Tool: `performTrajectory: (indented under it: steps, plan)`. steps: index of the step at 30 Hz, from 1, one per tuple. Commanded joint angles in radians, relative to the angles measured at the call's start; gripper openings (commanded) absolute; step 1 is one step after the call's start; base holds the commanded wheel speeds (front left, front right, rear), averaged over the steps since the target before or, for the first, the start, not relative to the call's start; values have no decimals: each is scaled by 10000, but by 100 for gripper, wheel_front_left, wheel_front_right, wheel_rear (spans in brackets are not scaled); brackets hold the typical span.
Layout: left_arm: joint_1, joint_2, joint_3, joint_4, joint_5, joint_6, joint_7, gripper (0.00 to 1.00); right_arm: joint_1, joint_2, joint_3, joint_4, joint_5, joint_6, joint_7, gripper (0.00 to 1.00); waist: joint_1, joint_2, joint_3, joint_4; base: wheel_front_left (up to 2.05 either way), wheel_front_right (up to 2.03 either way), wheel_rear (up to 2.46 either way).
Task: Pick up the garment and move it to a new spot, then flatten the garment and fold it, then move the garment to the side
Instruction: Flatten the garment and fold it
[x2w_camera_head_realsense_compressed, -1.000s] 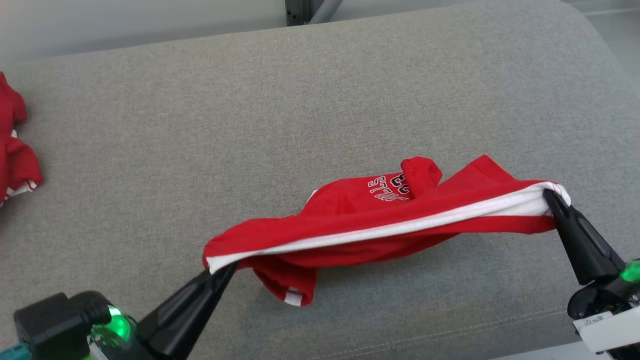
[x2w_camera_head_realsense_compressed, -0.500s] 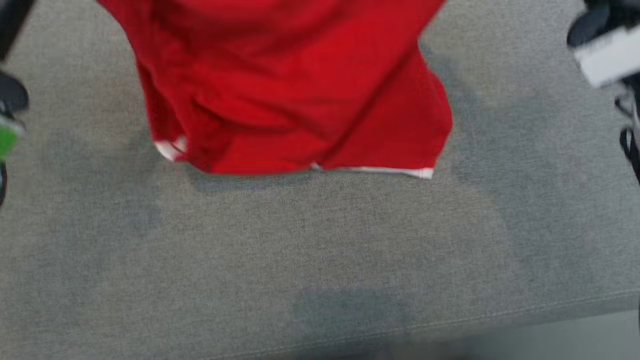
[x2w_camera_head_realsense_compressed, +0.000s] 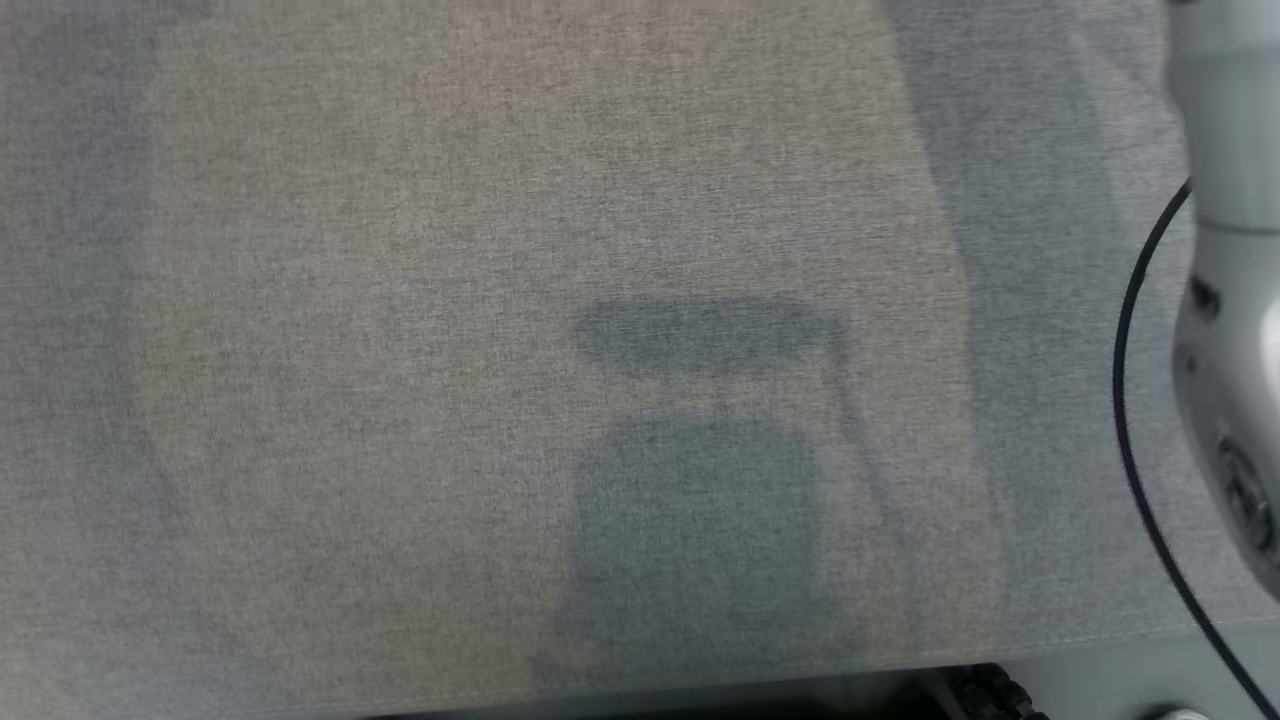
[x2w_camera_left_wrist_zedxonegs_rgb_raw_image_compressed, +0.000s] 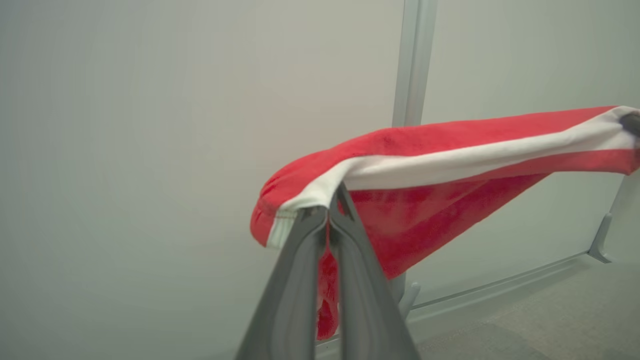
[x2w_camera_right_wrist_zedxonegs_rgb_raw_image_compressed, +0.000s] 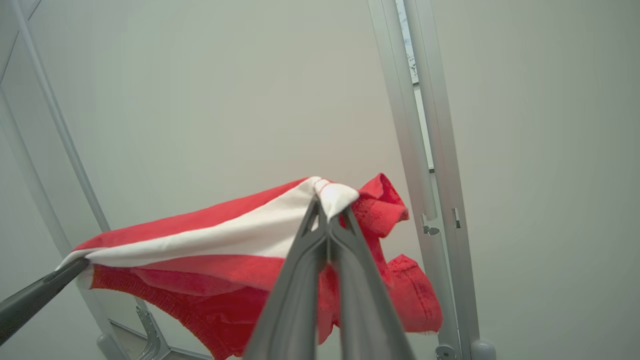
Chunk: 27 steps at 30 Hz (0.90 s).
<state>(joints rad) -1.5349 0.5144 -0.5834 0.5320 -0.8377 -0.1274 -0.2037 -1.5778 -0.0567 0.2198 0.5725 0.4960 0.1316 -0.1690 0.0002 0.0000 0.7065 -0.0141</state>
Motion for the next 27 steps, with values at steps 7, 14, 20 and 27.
performTrajectory:
  steps: [7,14,20,27]
  plan:
    - [2760,-317,-1440,-236,-225,-41,-633,0,2907,-621,1133,677,641,-13,-872,0,-2,0,194,261,0,0,0]
    - [6367,-578,-606,-2046,722,-44,-624,0,6205,-1970,1934,-557,1793,-14,-947,0,-2,0,-439,369,0,0,0]
    - [9273,-679,-112,-3109,1061,-28,-616,0,9044,-2897,2008,-2009,2611,-20,-935,0,-2,0,-1626,408,0,0,0]
    - [11624,-1003,488,-3738,939,-20,-617,0,11401,-3582,1795,-3136,3138,-23,-948,0,-2,0,-2776,374,0,0,0]
